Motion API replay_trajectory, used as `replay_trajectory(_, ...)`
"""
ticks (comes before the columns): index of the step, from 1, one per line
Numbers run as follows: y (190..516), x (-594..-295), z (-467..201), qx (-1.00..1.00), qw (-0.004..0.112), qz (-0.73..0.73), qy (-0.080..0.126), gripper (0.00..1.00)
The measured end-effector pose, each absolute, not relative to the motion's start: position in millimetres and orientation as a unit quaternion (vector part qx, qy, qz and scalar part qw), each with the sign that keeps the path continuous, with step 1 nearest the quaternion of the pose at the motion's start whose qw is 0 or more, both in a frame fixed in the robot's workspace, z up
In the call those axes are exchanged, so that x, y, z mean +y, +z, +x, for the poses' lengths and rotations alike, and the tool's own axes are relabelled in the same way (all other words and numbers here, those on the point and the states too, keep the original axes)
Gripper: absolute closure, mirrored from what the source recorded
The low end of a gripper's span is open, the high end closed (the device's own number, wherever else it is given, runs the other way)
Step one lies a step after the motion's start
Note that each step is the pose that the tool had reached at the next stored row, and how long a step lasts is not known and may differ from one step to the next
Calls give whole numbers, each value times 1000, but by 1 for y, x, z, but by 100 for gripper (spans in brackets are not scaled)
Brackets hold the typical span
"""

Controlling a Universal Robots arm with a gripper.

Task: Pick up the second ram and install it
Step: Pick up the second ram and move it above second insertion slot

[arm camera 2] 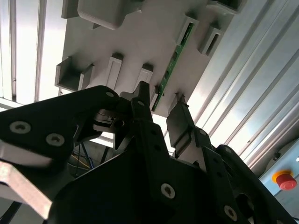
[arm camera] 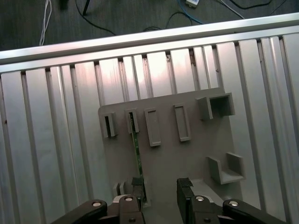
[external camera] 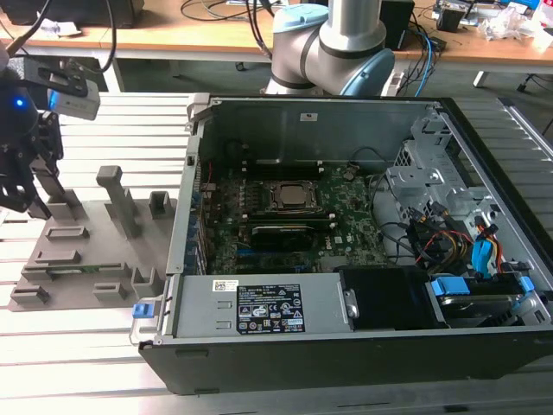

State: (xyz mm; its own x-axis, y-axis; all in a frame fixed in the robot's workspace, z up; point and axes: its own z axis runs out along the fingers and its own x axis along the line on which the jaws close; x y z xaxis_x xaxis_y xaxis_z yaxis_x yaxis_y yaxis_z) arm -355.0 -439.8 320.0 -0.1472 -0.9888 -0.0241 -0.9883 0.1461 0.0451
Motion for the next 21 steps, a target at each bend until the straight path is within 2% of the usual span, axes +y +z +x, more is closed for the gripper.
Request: replay_trajectory(21,297,-440,-355,-757,6,653,-25,58)
